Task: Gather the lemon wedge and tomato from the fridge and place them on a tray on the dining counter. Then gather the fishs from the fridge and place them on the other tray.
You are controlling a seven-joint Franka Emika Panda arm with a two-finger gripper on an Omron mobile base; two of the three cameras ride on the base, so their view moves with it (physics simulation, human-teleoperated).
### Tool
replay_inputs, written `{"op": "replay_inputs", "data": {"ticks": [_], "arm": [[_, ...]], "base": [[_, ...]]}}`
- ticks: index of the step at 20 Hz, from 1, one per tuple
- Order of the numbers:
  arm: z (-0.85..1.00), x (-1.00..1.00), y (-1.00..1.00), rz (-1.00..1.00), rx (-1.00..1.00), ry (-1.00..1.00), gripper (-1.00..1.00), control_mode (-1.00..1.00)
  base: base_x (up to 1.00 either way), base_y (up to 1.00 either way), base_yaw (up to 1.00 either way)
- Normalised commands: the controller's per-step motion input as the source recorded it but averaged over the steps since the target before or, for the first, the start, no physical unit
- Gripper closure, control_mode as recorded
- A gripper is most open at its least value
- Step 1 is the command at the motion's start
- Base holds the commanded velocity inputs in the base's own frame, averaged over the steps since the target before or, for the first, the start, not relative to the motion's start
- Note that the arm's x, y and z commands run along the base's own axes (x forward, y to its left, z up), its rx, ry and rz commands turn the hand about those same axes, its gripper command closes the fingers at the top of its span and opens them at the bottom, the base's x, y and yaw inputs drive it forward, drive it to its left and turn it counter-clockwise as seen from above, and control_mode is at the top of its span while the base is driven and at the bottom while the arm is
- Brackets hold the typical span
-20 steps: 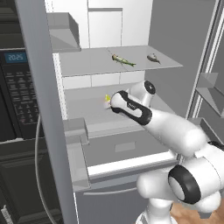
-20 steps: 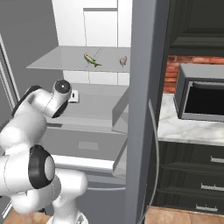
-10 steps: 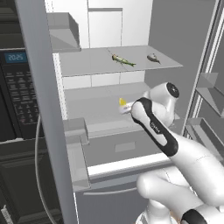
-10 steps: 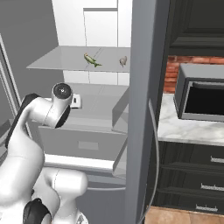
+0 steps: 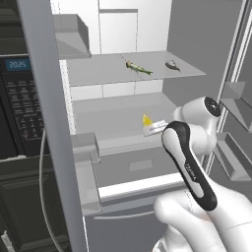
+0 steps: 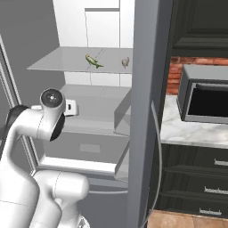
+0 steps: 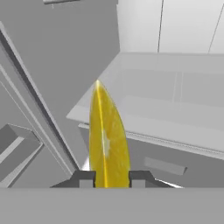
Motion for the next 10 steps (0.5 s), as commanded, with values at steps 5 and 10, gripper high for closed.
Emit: {"op": "replay_inputs", "data": {"ticks": [5,10], "arm": [[0.03,-0.28,0.00,0.00,-0.06,0.01,1.00,-1.00],[0.01,-0.14,0.00,0.00,-0.06,0.05,1.00,-1.00]], "base": [[0.00,0.00,0.00],[0.00,0.00,0.00]]}}
